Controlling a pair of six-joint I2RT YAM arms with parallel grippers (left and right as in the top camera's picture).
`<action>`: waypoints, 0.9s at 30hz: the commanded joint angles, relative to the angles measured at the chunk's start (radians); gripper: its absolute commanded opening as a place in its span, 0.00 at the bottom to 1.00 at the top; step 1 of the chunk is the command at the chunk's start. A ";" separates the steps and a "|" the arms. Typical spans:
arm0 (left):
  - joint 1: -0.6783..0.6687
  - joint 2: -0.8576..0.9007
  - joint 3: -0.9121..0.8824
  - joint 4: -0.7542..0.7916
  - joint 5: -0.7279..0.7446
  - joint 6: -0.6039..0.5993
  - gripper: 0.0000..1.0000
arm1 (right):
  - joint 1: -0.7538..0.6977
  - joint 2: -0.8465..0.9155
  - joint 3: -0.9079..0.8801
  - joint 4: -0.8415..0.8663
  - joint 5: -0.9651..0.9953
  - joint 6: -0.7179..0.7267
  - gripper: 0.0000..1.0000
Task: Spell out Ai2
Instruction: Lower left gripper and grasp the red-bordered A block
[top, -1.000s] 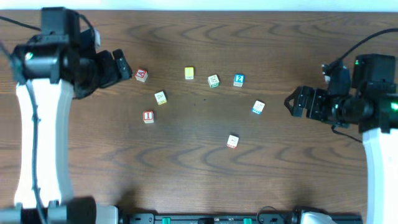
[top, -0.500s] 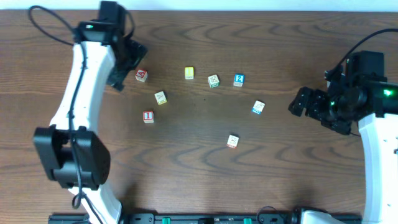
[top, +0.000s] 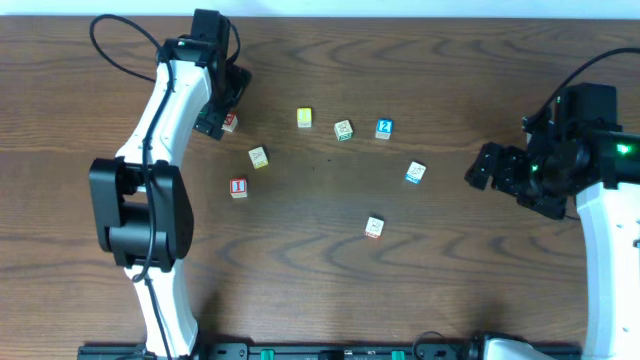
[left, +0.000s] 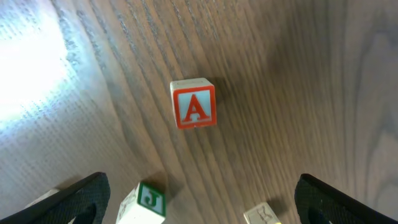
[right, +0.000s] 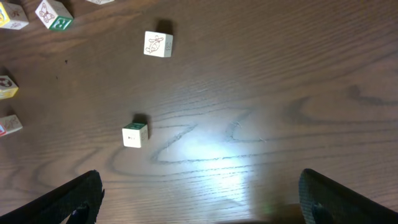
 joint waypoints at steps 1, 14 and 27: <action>0.004 0.031 0.032 0.015 -0.041 -0.015 0.96 | 0.010 -0.001 0.008 -0.002 0.006 0.015 0.99; 0.004 0.090 0.032 0.076 -0.042 -0.021 0.97 | 0.010 0.000 0.002 -0.008 0.007 0.015 0.99; 0.006 0.145 0.032 0.097 -0.041 -0.079 0.98 | 0.010 0.000 0.002 -0.027 0.032 0.015 0.99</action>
